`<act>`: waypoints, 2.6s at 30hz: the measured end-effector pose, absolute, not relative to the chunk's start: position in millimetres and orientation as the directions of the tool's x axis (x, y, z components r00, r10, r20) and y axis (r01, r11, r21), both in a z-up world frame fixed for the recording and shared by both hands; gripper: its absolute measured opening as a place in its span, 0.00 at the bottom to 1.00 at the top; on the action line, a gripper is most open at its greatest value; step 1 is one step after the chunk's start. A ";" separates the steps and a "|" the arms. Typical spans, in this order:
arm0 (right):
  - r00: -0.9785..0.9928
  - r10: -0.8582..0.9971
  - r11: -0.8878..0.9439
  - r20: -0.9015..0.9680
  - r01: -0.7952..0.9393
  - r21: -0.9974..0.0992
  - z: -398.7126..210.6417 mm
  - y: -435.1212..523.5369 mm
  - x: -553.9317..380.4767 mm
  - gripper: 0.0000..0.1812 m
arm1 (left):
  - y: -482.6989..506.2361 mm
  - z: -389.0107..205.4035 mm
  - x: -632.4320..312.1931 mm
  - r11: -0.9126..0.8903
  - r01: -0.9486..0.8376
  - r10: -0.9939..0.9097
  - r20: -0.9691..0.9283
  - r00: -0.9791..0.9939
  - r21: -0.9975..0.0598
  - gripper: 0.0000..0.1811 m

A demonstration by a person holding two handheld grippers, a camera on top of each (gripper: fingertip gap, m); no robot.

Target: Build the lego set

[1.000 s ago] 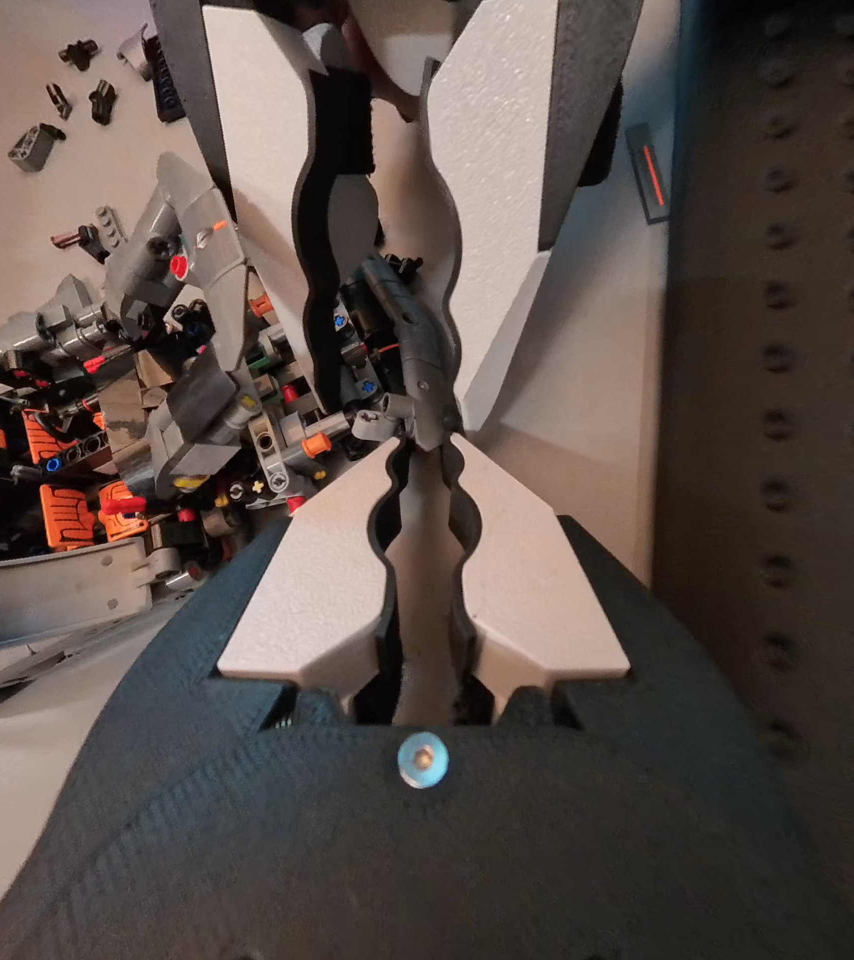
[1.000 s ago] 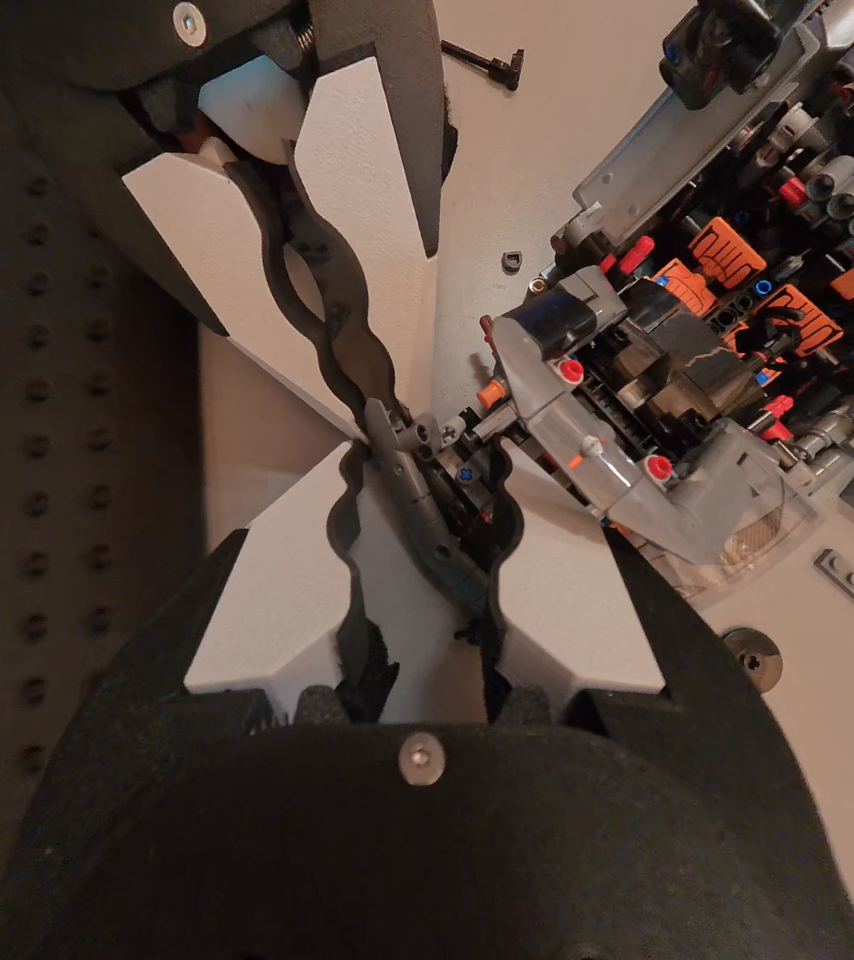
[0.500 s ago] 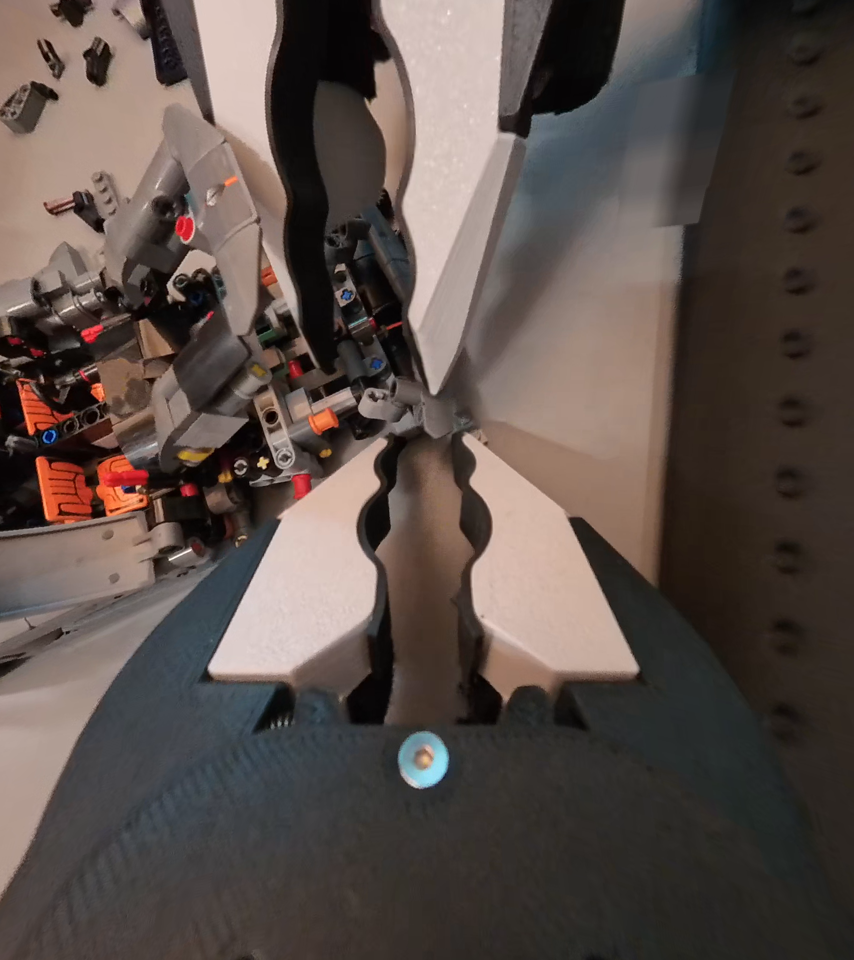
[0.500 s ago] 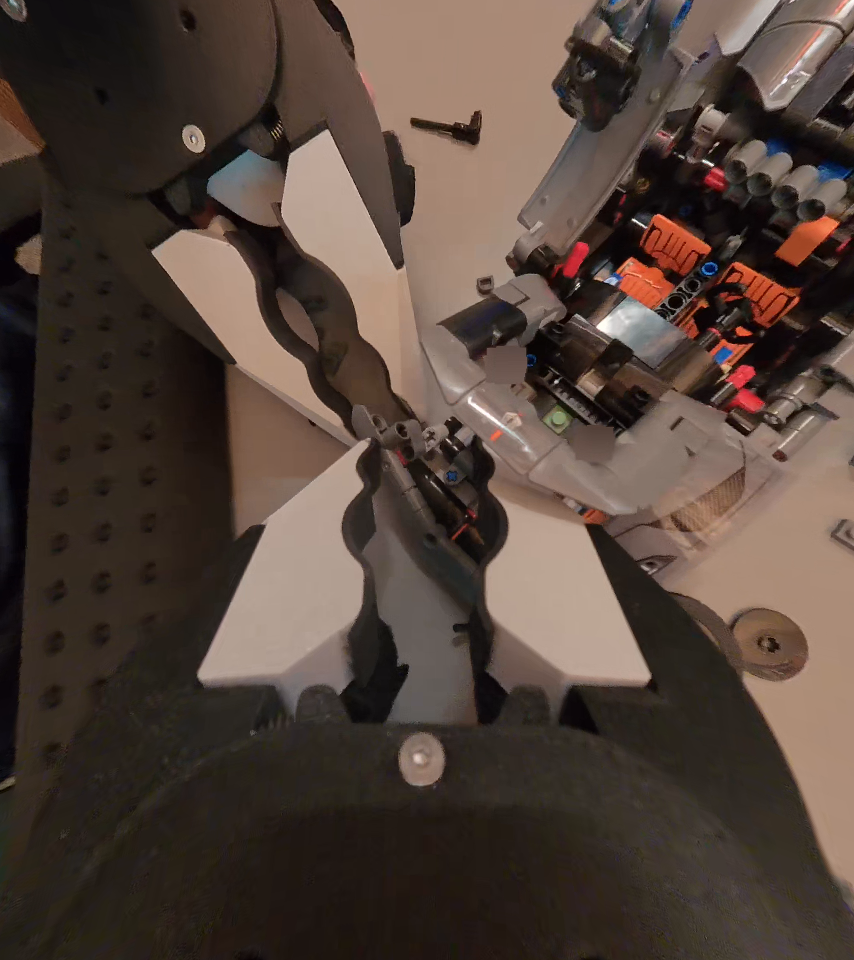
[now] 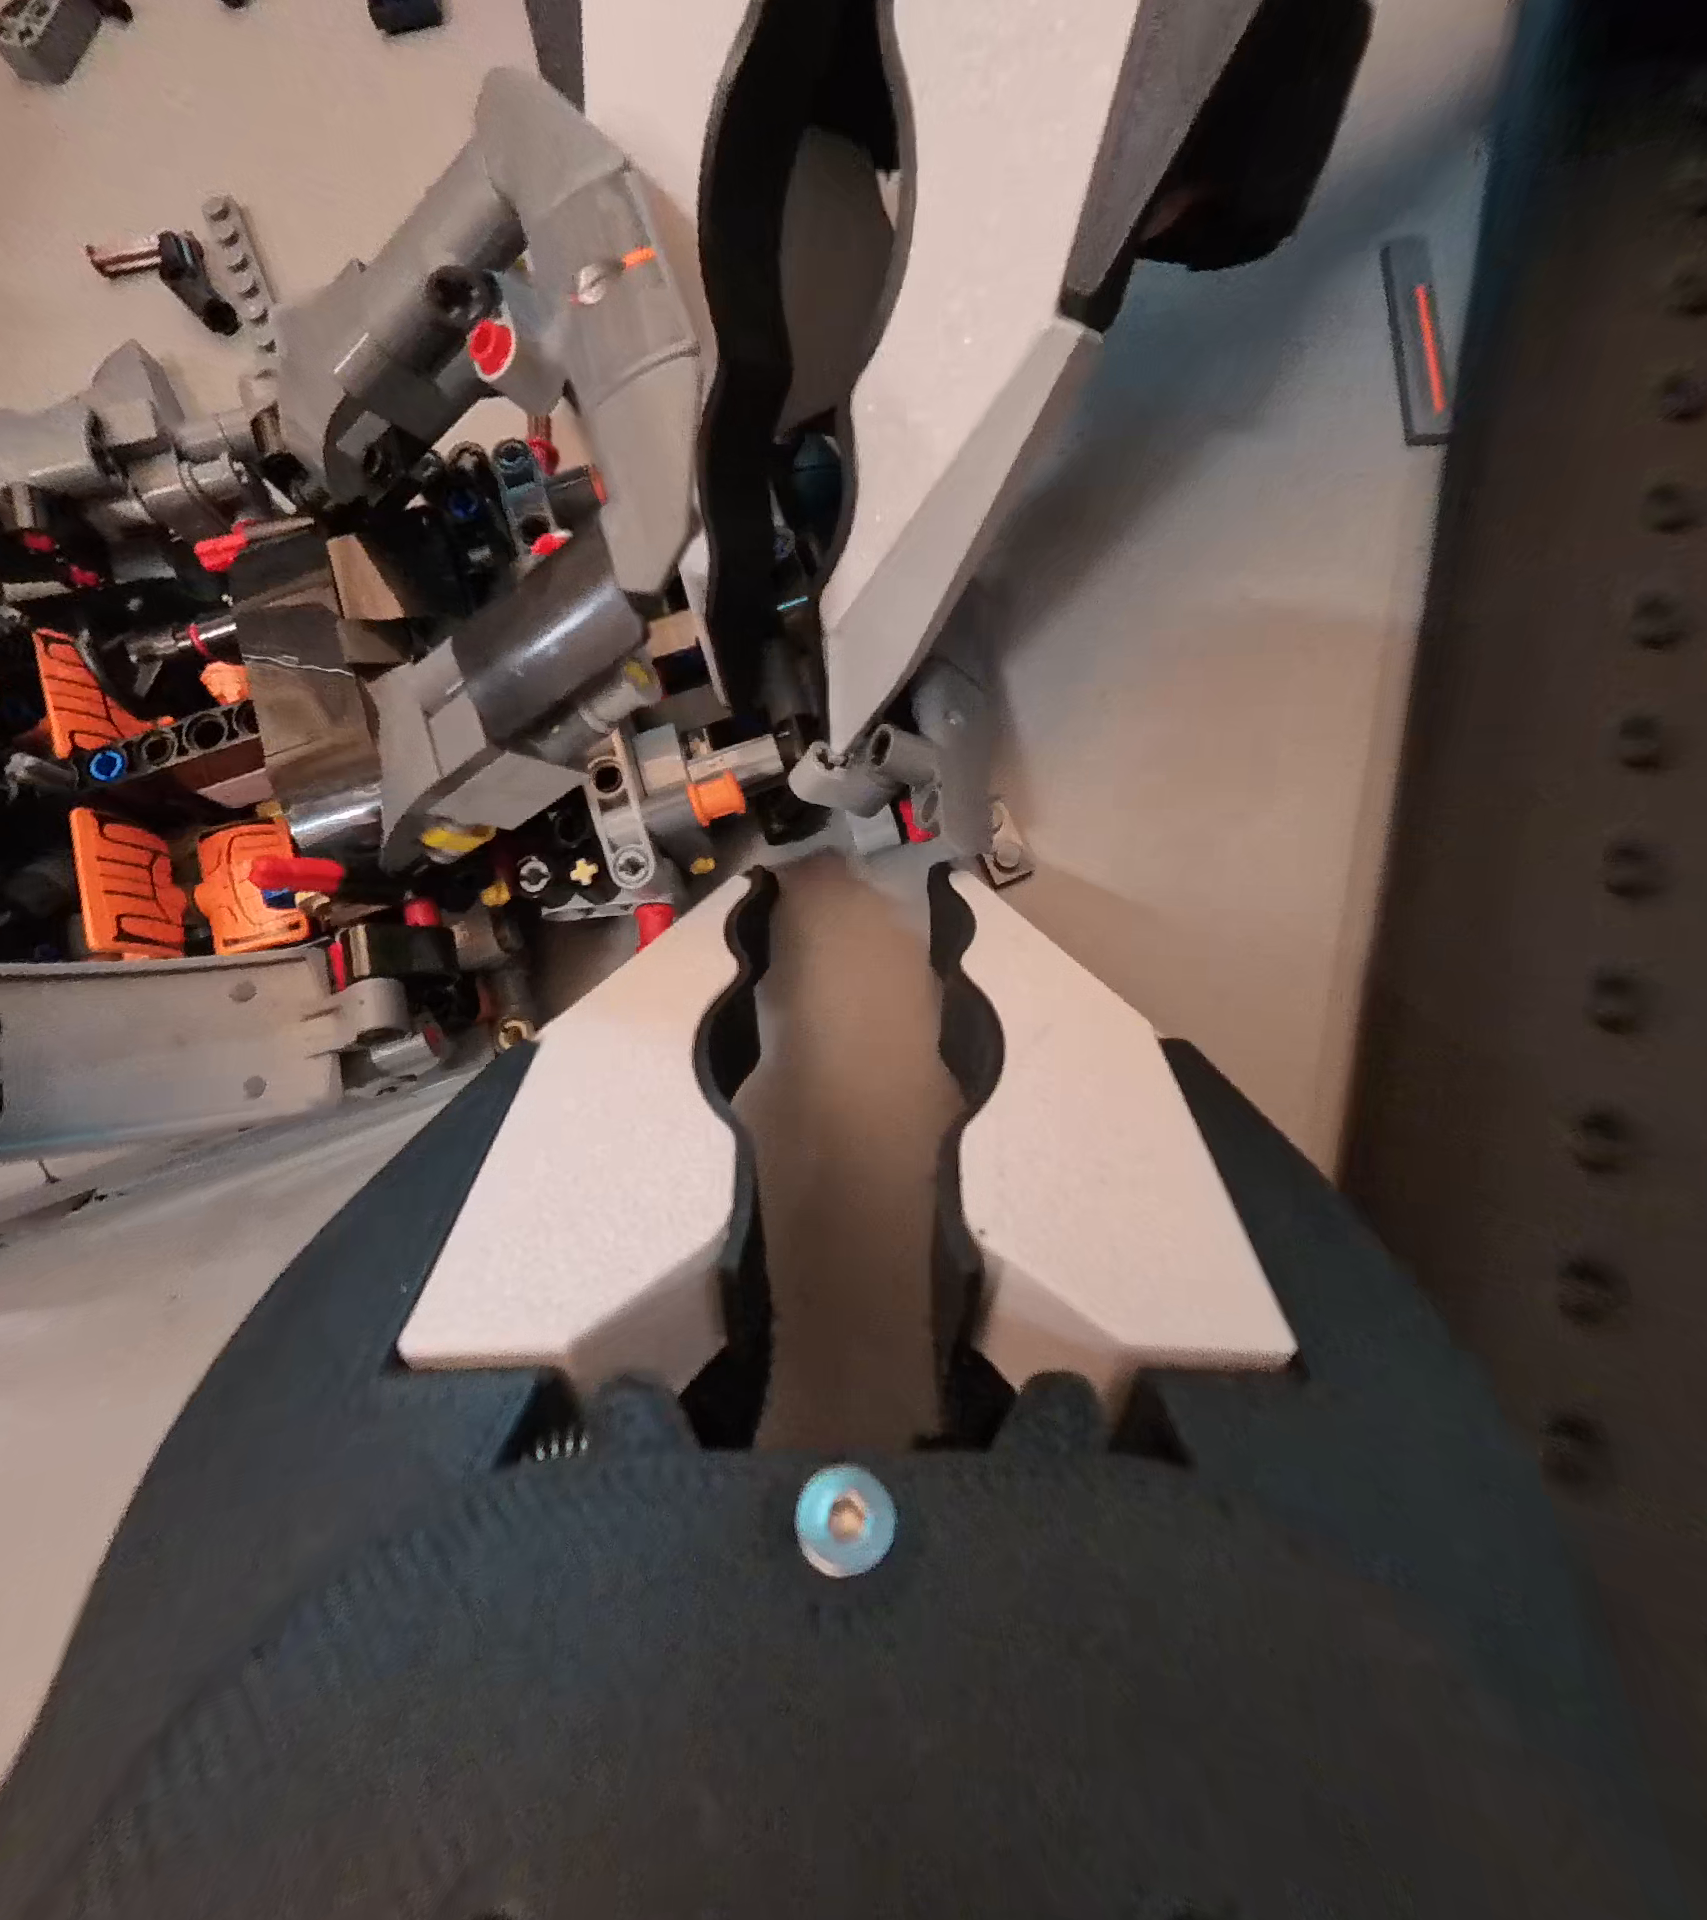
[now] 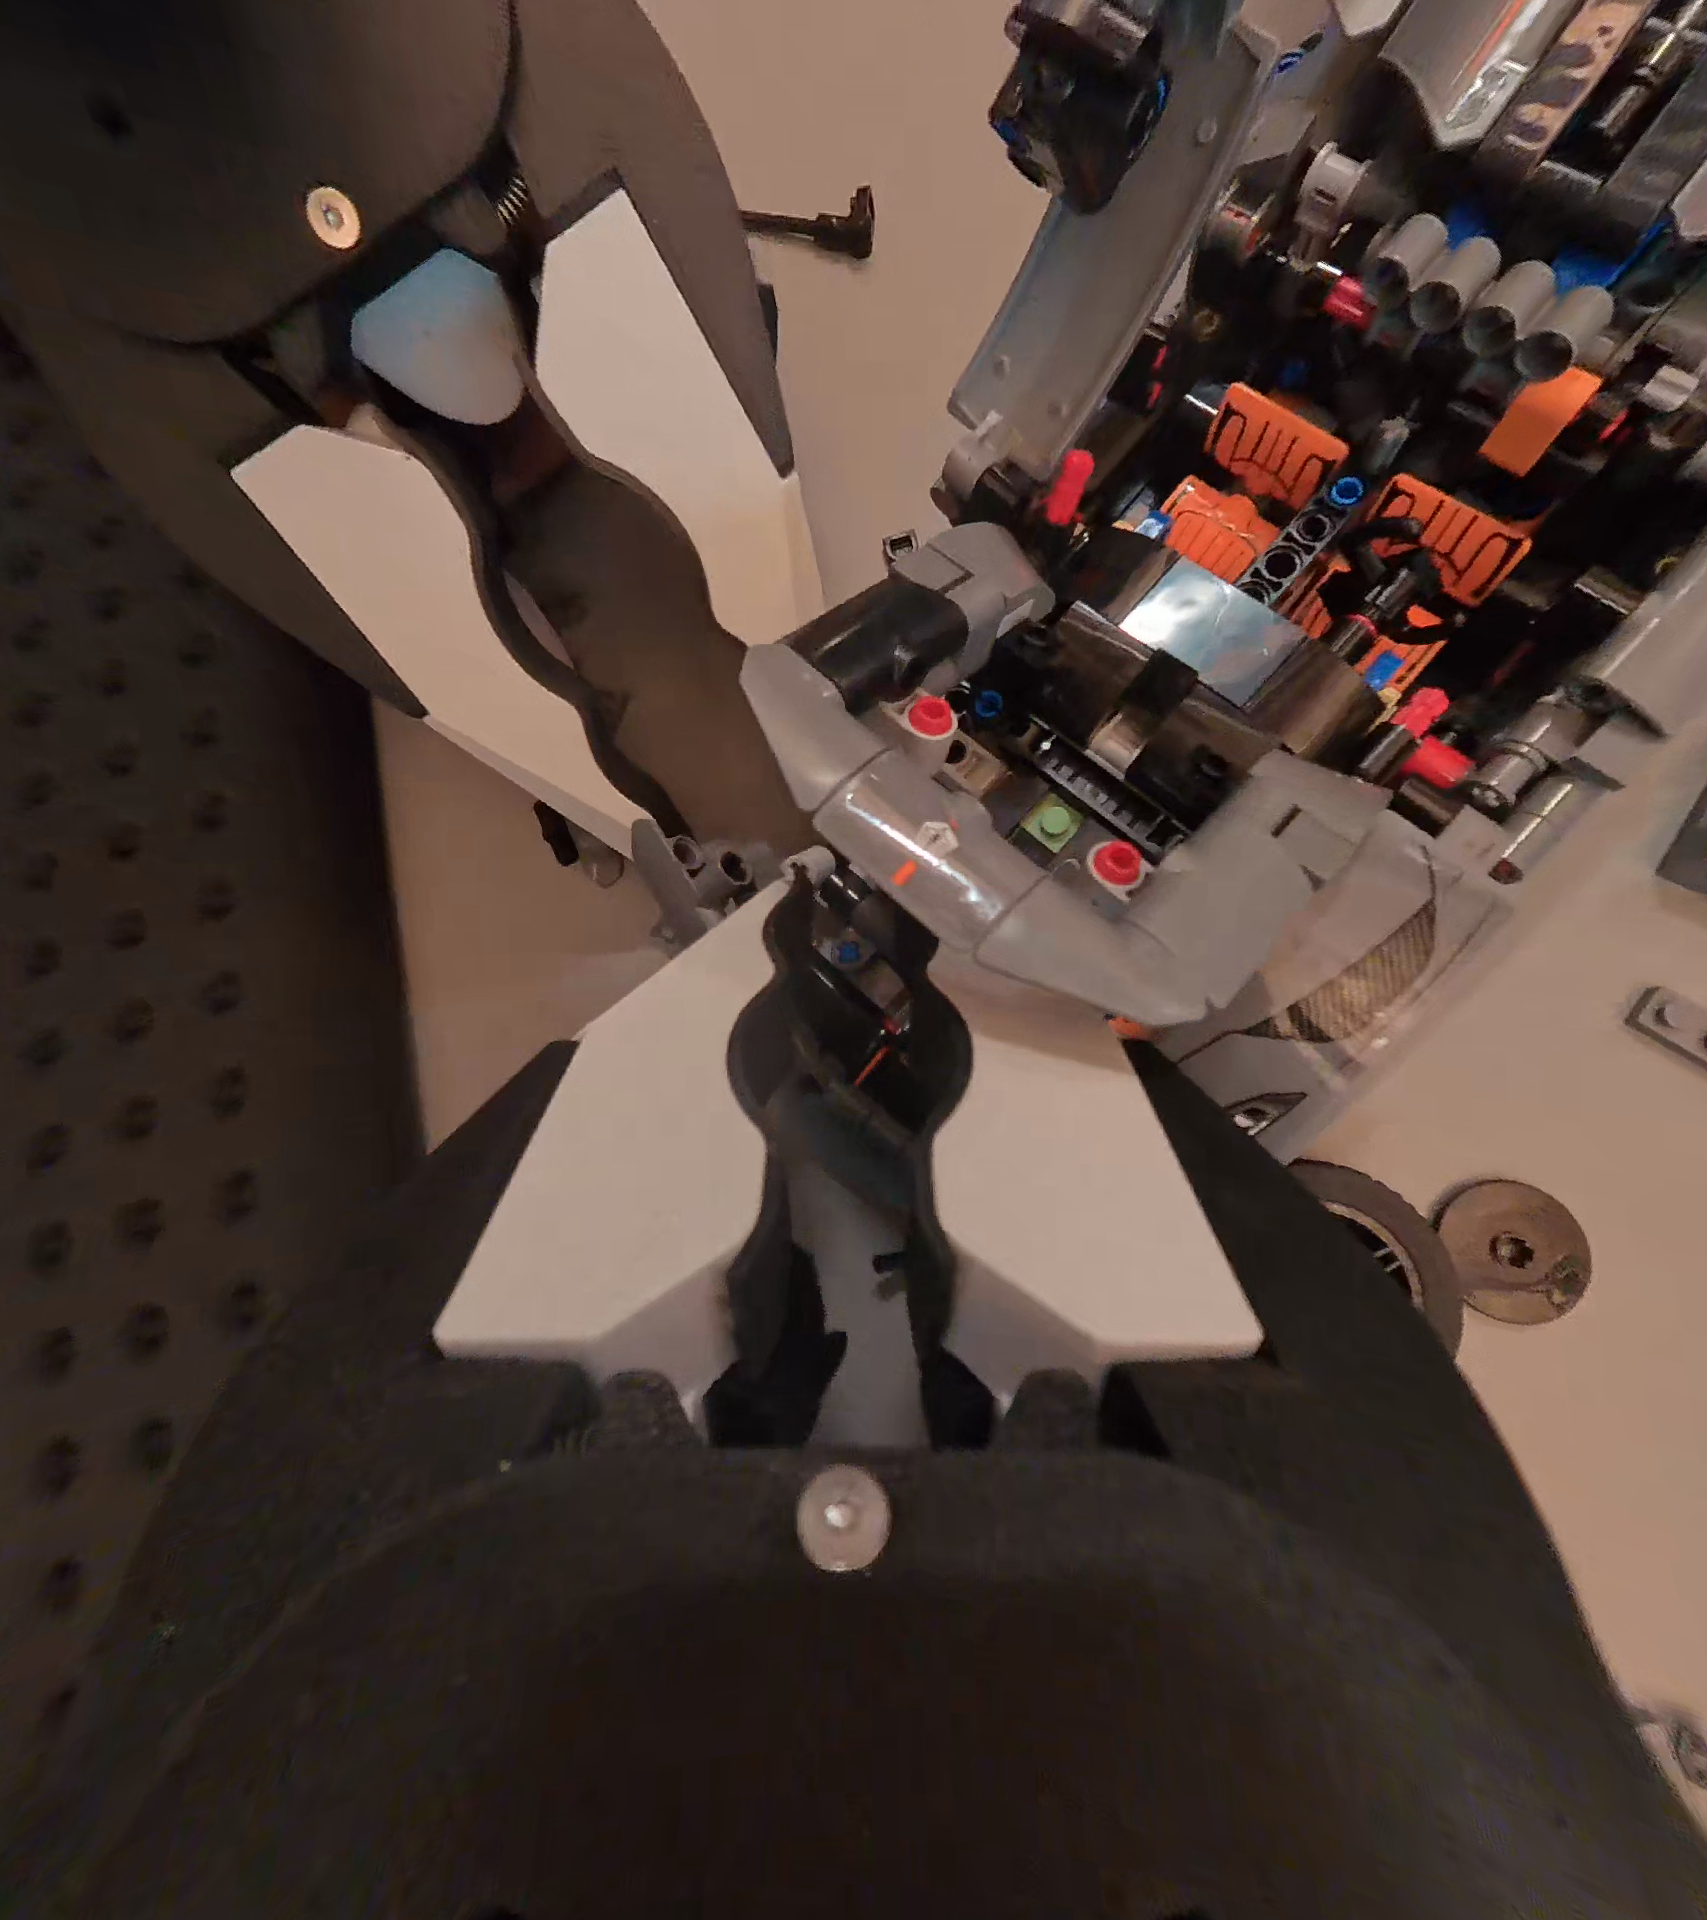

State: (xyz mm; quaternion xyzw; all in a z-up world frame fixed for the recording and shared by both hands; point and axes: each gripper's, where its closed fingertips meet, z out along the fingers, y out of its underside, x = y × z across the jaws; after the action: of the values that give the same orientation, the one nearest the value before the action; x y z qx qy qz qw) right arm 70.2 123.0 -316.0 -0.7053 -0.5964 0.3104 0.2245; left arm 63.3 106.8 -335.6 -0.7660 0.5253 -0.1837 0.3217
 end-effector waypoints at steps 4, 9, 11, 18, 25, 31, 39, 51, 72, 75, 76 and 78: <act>0.096 0.979 -0.196 -0.182 0.702 -0.684 -316.3 121.8 69.1 0.06 | 108.5 -336.0 64.7 -0.271 -0.674 -0.918 -0.025 0.395 -0.688 0.17; 0.092 0.980 -0.190 -0.178 0.706 -0.683 -316.0 120.3 68.0 0.04 | 109.1 -335.8 67.7 -0.270 -0.659 -0.917 -0.021 0.398 -0.702 0.16; 0.094 0.978 -0.199 -0.189 0.705 -0.681 -316.0 120.2 68.1 0.03 | 109.1 -335.4 68.2 -0.274 -0.637 -0.916 -0.006 0.401 -0.720 0.16; 0.094 0.981 -0.186 -0.171 0.713 -0.676 -316.1 121.1 70.1 0.03 | 107.7 -335.2 69.2 -0.271 -0.639 -0.920 -0.003 0.393 -0.720 0.16; 0.086 0.983 -0.176 -0.164 0.717 -0.674 -315.8 118.9 69.5 0.03 | 104.0 -334.1 69.3 -0.259 -0.640 -0.929 0.006 0.369 -0.723 0.17; 0.094 0.980 -0.189 -0.175 0.715 -0.674 -316.5 120.2 70.3 0.04 | 102.8 -324.6 65.5 -0.316 -0.572 -0.926 0.115 0.360 -0.757 0.16; 0.096 0.978 -0.197 -0.185 0.714 -0.672 -316.4 119.7 69.8 0.04 | 104.9 -311.9 66.6 -0.233 -0.555 -0.936 0.029 0.351 -0.798 0.05; 0.098 0.978 -0.199 -0.186 0.715 -0.670 -316.1 119.7 69.8 0.04 | 102.0 -313.7 74.3 -0.154 -0.597 -0.939 -0.071 0.336 -0.788 0.00; 0.088 0.977 -0.197 -0.193 0.709 -0.677 -315.8 118.8 70.2 0.04 | 93.2 -319.4 75.1 0.078 -0.721 -0.916 -0.336 0.221 -0.688 0.09; 0.081 0.977 -0.196 -0.198 0.709 -0.677 -314.7 117.5 70.9 0.04 | 94.9 -322.3 75.5 0.103 -0.748 -0.900 -0.381 0.211 -0.656 0.13; 0.074 0.976 -0.194 -0.203 0.709 -0.678 -313.7 116.2 71.0 0.05 | 94.8 -323.4 75.8 0.112 -0.756 -0.896 -0.395 0.204 -0.645 0.12; 0.068 0.979 -0.184 -0.195 0.714 -0.676 -314.0 115.3 71.4 0.05 | 97.5 -325.0 74.3 0.126 -0.778 -0.877 -0.436 0.203 -0.616 0.12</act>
State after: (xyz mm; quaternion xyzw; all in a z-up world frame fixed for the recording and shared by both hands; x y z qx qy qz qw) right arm 71.4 115.3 -314.0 -0.7004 -0.6040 0.3183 0.2080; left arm 74.3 97.5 -325.0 -0.6582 0.6285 -0.0605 0.4100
